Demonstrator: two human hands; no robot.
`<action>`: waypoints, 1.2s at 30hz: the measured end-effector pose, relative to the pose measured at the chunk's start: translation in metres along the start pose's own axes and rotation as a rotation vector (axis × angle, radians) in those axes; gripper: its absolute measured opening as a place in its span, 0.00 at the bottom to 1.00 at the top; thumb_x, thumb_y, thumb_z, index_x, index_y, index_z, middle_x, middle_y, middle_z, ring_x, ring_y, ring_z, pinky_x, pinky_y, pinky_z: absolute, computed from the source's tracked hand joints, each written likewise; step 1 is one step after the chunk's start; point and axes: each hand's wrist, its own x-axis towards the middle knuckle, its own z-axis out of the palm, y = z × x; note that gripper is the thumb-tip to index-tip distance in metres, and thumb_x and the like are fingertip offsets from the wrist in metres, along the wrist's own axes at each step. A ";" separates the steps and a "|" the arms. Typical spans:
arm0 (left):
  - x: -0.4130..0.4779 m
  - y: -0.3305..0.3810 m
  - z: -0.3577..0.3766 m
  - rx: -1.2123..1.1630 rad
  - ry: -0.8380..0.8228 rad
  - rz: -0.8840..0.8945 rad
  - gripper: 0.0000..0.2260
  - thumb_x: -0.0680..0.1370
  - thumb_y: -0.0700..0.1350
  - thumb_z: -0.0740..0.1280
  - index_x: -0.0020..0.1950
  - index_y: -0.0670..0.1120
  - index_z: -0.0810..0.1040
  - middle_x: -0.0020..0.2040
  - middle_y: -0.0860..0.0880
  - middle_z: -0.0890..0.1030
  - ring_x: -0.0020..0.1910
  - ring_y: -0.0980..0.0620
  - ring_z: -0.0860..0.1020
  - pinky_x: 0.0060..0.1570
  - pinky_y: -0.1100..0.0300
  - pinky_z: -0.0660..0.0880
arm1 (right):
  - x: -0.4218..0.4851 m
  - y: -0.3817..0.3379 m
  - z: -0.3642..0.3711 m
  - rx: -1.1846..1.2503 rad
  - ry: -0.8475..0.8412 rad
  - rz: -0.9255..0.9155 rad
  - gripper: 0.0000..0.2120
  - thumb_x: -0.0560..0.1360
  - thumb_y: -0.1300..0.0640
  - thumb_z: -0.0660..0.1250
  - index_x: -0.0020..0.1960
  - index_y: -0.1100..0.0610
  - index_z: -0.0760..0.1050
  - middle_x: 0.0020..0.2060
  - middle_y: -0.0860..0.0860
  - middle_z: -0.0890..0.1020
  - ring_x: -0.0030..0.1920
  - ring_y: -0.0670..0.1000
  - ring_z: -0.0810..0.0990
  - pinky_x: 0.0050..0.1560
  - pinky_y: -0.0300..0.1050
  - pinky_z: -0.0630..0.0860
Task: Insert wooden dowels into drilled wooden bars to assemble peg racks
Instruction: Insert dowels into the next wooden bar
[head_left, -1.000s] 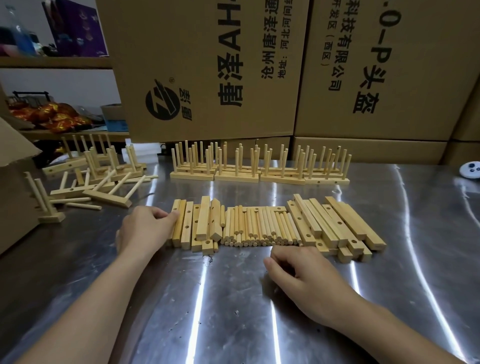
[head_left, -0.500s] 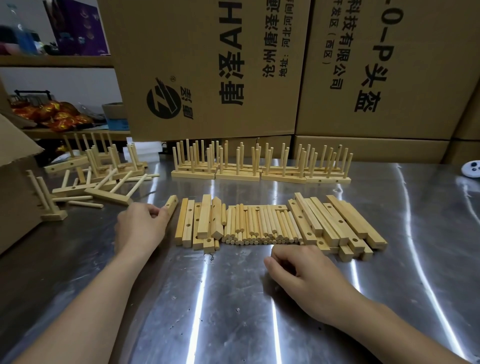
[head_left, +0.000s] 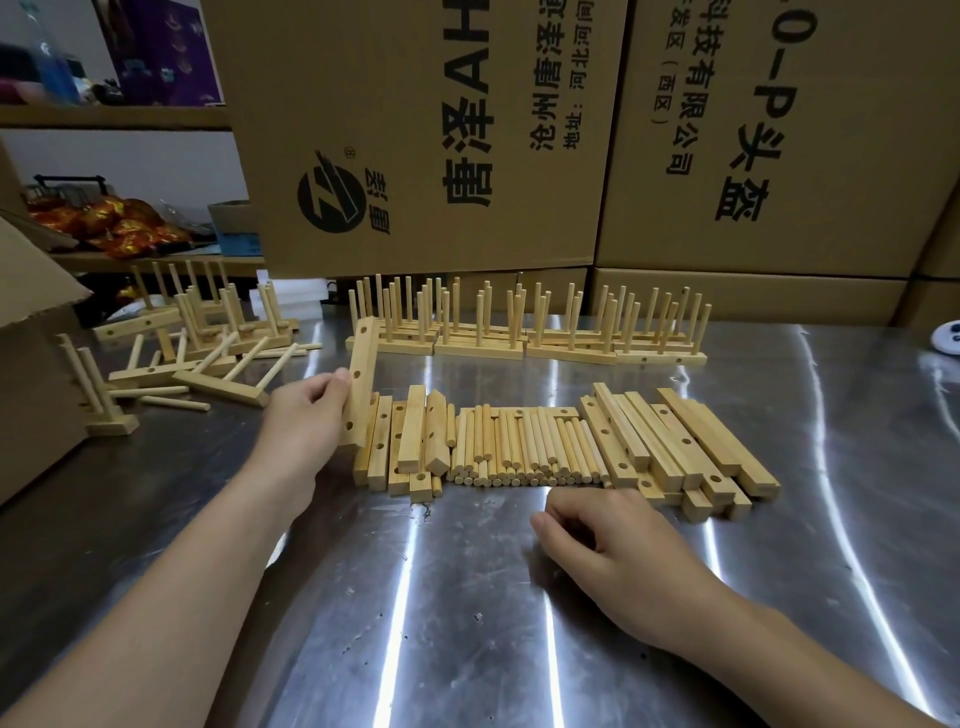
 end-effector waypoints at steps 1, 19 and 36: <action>-0.001 0.003 0.000 -0.037 -0.032 0.009 0.13 0.88 0.53 0.61 0.59 0.52 0.85 0.50 0.50 0.87 0.53 0.51 0.83 0.50 0.55 0.77 | -0.001 0.000 0.000 -0.007 0.008 -0.003 0.22 0.82 0.36 0.56 0.39 0.51 0.72 0.36 0.48 0.82 0.37 0.48 0.80 0.42 0.59 0.78; -0.049 0.022 0.041 -0.377 -0.539 0.164 0.31 0.81 0.38 0.73 0.77 0.60 0.65 0.54 0.44 0.89 0.49 0.37 0.88 0.41 0.56 0.85 | 0.000 0.002 0.002 0.221 0.217 -0.061 0.26 0.73 0.26 0.69 0.66 0.31 0.67 0.53 0.37 0.79 0.34 0.47 0.82 0.34 0.36 0.76; -0.051 0.022 0.043 -0.339 -0.478 0.120 0.11 0.86 0.39 0.65 0.64 0.52 0.80 0.51 0.45 0.89 0.50 0.43 0.89 0.41 0.55 0.85 | 0.003 0.007 -0.002 0.229 0.465 0.007 0.11 0.79 0.50 0.74 0.58 0.40 0.77 0.50 0.37 0.80 0.37 0.47 0.82 0.36 0.32 0.74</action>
